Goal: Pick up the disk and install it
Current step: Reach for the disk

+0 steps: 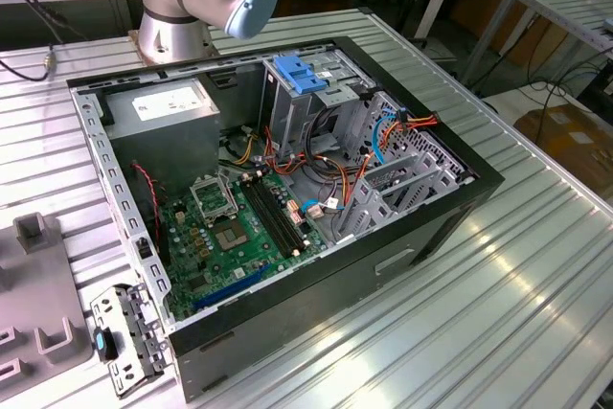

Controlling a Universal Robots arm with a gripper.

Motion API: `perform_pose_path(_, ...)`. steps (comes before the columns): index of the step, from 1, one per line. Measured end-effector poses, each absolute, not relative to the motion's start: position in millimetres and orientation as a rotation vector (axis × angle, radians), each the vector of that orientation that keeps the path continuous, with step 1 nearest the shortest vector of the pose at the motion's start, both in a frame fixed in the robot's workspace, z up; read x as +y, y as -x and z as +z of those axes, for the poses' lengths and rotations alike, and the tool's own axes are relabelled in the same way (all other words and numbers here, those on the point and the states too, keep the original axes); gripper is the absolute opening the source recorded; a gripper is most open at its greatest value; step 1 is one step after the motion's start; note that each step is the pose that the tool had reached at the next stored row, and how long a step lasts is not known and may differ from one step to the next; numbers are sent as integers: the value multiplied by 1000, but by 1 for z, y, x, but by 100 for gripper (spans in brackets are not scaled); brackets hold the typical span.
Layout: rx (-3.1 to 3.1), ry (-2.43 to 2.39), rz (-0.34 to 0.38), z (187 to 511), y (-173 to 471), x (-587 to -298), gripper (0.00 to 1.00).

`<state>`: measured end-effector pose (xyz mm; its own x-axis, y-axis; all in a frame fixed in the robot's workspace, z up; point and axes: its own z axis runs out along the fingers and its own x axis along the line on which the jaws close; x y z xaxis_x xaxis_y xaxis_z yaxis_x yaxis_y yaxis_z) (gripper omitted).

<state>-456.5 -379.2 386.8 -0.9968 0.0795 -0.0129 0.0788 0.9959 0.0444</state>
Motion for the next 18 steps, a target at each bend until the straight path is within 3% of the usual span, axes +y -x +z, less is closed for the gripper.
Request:
perform_pose_path(7, 3142, -134, 64, 379, 472, -376, 11)
perform_pose_path(10, 3140, -134, 8, 375, 473, -373, 11)
perform_pose_path(18, 3141, -134, 7, 374, 473, -373, 11)
